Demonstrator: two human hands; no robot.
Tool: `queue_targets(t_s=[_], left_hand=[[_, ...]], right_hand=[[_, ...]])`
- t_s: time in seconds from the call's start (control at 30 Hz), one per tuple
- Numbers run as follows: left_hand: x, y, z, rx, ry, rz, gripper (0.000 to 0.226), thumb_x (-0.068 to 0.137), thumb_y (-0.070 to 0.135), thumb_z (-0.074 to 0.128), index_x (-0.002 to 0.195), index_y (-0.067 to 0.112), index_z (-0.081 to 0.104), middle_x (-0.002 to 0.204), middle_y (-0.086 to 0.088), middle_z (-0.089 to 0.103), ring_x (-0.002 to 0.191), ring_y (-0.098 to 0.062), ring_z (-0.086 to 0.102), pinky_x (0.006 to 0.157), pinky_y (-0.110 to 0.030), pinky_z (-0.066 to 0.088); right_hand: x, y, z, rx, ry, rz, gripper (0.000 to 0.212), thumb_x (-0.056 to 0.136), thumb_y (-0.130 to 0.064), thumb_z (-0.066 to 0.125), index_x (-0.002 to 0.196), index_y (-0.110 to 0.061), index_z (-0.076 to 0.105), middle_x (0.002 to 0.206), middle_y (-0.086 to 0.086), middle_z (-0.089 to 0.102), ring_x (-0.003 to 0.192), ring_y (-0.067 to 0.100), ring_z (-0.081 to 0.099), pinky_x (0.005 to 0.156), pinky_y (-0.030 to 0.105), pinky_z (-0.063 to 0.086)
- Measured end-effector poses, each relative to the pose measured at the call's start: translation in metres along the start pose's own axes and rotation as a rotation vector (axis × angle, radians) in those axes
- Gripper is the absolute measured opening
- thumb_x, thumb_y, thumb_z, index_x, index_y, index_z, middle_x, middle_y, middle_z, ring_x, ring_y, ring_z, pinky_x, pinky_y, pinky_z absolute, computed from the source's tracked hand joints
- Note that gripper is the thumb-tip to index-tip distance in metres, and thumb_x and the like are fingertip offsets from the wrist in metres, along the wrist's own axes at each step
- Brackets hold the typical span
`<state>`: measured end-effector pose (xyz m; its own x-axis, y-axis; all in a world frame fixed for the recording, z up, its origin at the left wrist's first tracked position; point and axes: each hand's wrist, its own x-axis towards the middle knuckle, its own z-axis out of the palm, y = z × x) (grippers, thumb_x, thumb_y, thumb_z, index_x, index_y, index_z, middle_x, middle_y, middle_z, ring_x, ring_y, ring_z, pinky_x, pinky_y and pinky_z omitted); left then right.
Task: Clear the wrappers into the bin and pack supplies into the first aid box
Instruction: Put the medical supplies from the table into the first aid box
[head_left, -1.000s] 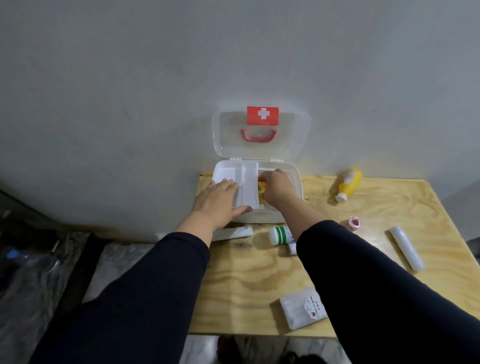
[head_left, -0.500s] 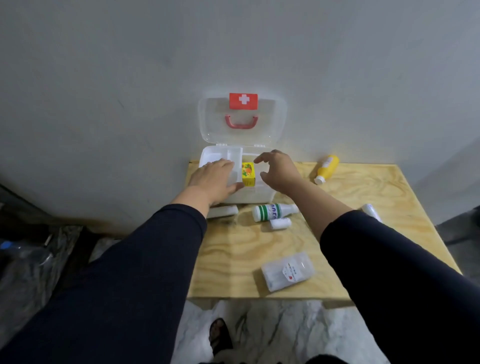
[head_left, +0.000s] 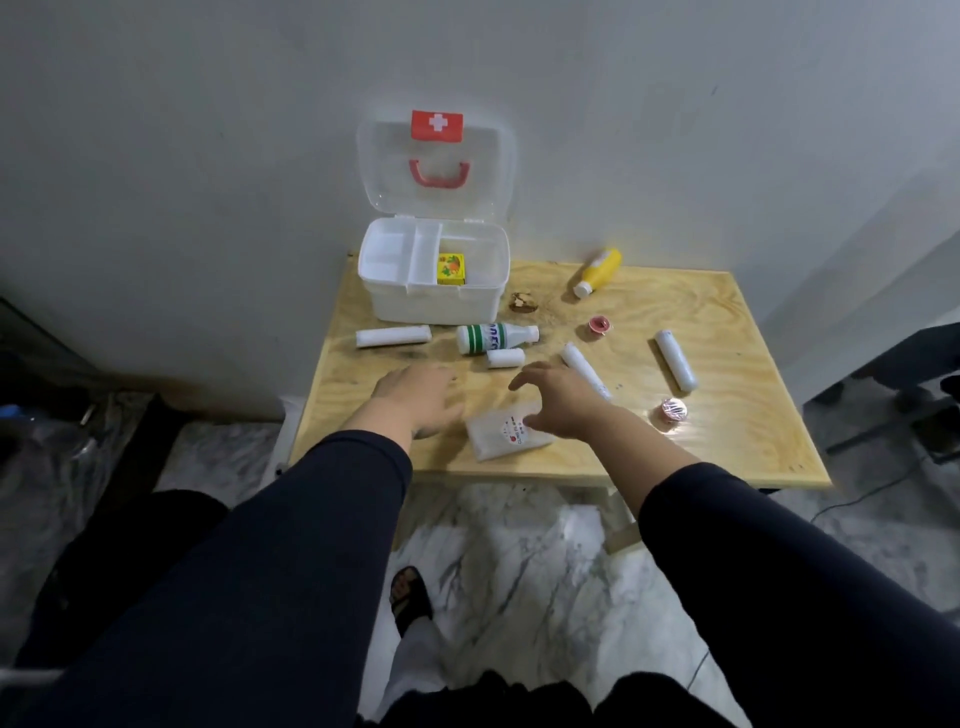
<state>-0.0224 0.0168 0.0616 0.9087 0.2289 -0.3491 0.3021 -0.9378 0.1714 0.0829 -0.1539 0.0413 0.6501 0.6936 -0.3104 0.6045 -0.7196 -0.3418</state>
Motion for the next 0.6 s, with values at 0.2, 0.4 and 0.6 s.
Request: queue_targets(t_s=[0.2,0.4,0.6], left_hand=[[-0.006,0.001,0.023,-0.007,-0.022,-0.027,0.056,0.090,0.043,0.047,0.141,0.019,0.044,0.146,-0.002,0.046,0.130,-0.026,0.047,0.103,-0.040,0.043],[-0.003,0.000,0.022,-0.020,-0.025,-0.038,0.058,0.090,0.046,0.047,0.142,0.019,0.043,0.147,-0.001,0.044,0.131,-0.026,0.045,0.105,-0.041,0.042],[0.004,0.000,0.006,0.012,-0.022,-0.024,0.055,0.091,0.044,0.047,0.140,0.018,0.045,0.147,-0.002,0.044,0.132,-0.026,0.044,0.105,-0.041,0.042]], right_hand=[[-0.003,0.006,0.022,0.005,-0.066,-0.038,0.054,0.073,-0.019,0.073,0.124,-0.023,0.054,0.139,0.005,0.049,0.131,0.027,0.041,0.108,0.042,0.038],[-0.004,0.010,0.026,-0.003,-0.056,-0.069,0.059,0.073,-0.017,0.070,0.129,-0.022,0.052,0.134,0.002,0.054,0.125,0.026,0.045,0.105,0.041,0.041],[-0.005,0.013,0.022,0.019,-0.002,-0.065,0.058,0.077,-0.019,0.070,0.132,-0.022,0.051,0.137,0.002,0.052,0.127,0.026,0.044,0.107,0.039,0.039]])
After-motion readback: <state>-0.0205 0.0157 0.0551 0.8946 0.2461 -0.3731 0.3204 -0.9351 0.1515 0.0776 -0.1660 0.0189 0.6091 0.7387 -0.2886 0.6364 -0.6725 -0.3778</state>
